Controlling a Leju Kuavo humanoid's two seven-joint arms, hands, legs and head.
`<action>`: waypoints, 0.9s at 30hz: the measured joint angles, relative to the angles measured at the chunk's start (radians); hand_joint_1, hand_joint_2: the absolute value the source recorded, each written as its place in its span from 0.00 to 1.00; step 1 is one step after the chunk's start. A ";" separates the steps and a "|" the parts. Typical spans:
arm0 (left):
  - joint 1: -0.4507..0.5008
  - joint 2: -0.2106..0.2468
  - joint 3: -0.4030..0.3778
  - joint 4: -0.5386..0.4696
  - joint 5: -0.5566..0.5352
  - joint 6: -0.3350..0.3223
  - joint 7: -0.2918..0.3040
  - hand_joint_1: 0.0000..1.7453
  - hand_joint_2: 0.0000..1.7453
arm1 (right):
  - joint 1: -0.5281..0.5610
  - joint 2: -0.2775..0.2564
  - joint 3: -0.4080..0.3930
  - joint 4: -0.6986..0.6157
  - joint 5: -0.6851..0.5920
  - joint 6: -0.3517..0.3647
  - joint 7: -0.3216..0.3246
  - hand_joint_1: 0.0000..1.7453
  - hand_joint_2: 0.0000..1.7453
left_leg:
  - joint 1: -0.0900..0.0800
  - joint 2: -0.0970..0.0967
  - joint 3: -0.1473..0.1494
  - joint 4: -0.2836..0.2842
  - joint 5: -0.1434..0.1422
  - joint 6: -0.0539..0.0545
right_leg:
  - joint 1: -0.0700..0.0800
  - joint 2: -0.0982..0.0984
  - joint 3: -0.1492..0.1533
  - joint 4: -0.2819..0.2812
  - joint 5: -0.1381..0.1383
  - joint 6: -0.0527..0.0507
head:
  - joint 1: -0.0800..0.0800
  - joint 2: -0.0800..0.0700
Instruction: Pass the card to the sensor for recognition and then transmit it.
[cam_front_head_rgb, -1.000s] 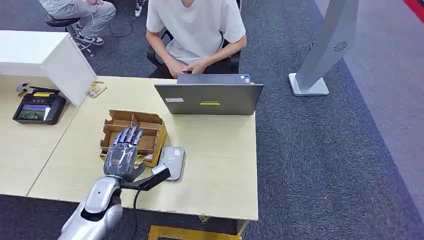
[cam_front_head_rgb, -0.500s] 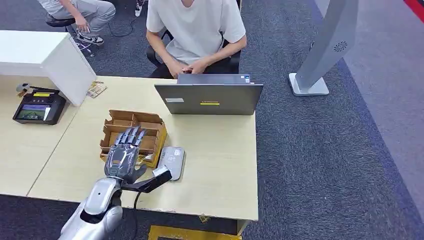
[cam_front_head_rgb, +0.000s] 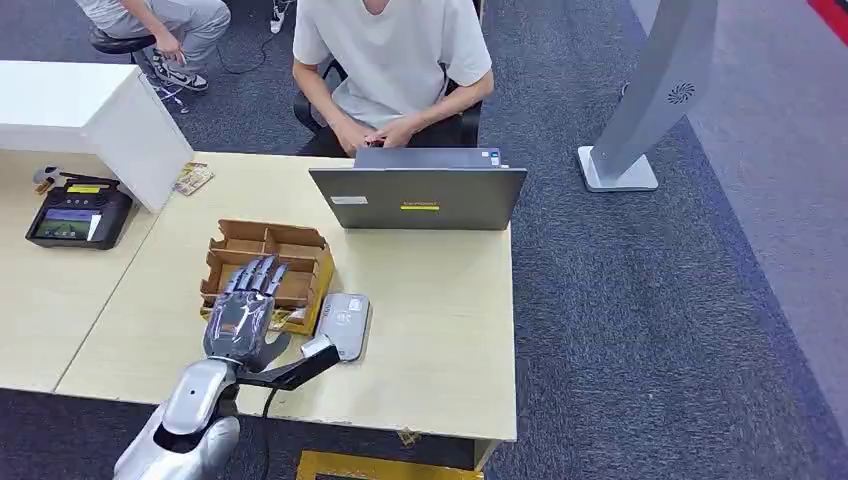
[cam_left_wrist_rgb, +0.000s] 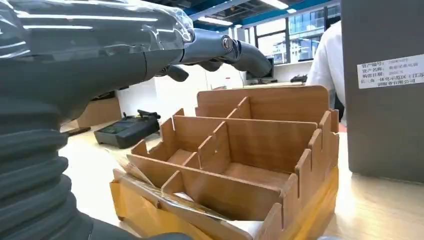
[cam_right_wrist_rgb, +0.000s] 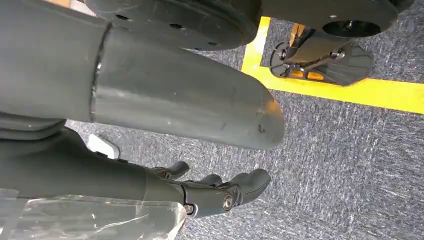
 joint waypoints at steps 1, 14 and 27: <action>0.001 0.002 0.000 -0.002 0.000 0.000 0.002 0.00 1.00 | 0.000 0.000 0.000 0.000 0.000 0.000 0.000 0.00 0.00 | 0.000 0.000 0.000 0.000 0.000 0.000 | 0.000 0.000 0.000 0.000 0.000 0.000 | 0.000 0.000; 0.009 0.018 0.000 -0.007 0.004 -0.001 0.005 0.00 1.00 | 0.001 0.000 0.000 0.000 0.002 0.000 0.000 0.00 0.00 | 0.000 0.000 0.000 0.000 0.000 0.000 | 0.000 0.000 0.000 0.000 0.000 0.000 | 0.000 0.000; 0.009 0.030 0.004 -0.008 0.024 -0.007 0.011 0.00 1.00 | 0.001 0.000 0.000 0.000 0.008 -0.002 0.000 0.00 0.00 | 0.000 0.000 0.000 0.000 0.000 0.000 | 0.000 0.000 0.000 0.000 0.000 0.000 | 0.000 0.000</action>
